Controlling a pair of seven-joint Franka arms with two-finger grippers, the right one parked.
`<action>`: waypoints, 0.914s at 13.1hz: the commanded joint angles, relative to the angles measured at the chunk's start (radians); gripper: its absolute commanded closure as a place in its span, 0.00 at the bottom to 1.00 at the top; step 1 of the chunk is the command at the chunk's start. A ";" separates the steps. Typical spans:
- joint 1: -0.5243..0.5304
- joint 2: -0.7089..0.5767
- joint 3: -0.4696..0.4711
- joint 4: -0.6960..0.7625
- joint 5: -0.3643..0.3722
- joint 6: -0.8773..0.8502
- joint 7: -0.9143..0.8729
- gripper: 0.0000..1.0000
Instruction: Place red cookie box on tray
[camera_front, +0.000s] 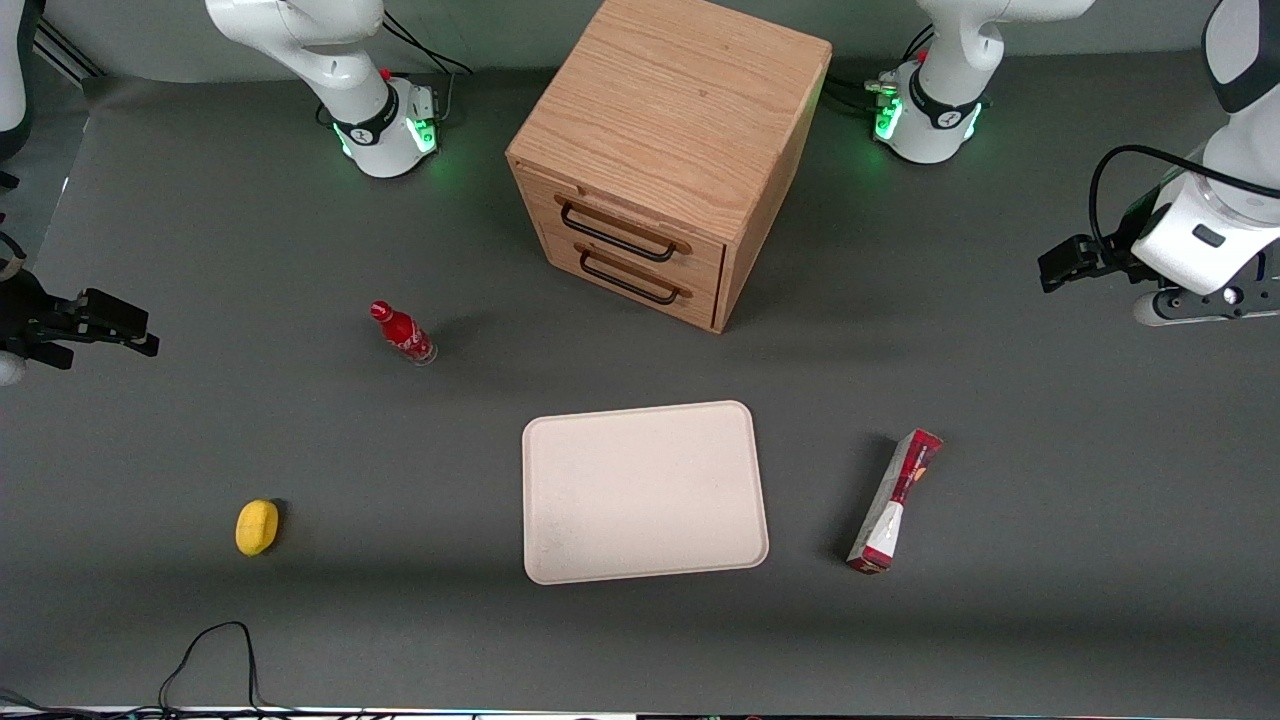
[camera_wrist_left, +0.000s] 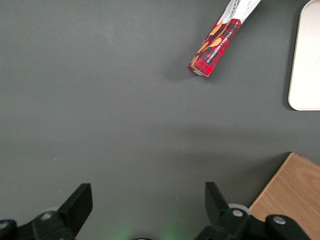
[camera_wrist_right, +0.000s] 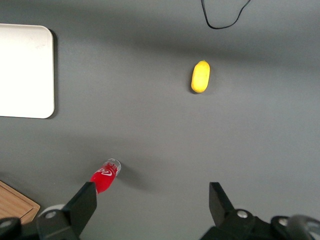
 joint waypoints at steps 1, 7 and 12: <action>-0.027 -0.006 0.017 0.003 -0.007 -0.011 -0.024 0.00; -0.030 0.032 0.016 0.048 -0.007 -0.043 -0.021 0.00; -0.044 0.148 -0.031 0.213 -0.008 -0.075 -0.016 0.00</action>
